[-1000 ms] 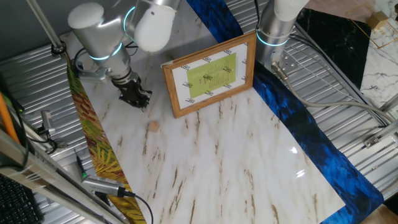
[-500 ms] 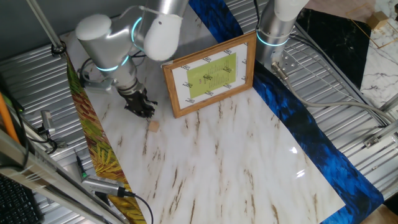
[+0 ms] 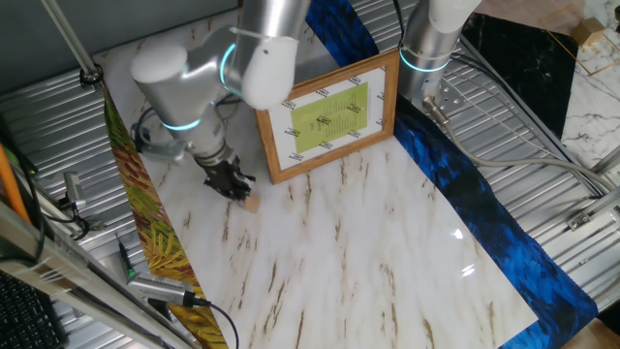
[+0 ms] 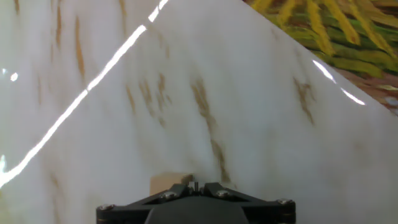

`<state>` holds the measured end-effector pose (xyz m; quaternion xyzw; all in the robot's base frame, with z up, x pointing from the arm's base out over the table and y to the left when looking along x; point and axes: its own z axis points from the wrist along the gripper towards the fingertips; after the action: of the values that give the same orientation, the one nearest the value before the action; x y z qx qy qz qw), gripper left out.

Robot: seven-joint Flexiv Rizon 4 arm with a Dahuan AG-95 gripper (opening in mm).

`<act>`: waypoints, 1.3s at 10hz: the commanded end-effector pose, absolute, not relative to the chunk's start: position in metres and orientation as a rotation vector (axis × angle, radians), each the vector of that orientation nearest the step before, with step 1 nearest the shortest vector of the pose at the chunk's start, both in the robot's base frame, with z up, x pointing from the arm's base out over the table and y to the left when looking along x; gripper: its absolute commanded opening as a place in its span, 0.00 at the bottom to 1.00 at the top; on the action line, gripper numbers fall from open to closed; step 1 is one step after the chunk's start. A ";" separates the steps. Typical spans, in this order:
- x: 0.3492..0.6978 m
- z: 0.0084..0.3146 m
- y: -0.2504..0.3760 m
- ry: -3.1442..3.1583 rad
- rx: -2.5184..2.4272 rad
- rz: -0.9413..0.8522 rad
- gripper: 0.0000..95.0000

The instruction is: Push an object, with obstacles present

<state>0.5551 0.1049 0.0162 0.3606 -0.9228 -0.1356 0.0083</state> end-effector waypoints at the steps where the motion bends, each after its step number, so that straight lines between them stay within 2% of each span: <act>1: 0.551 0.014 0.118 -2.899 1.093 -0.419 0.00; 8: 0.524 0.011 0.144 -2.921 1.005 -0.413 0.00; 13: 0.525 0.015 0.140 -2.909 1.040 -0.403 0.00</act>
<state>0.5264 0.1394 0.0138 0.3338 -0.9338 -0.1284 0.0128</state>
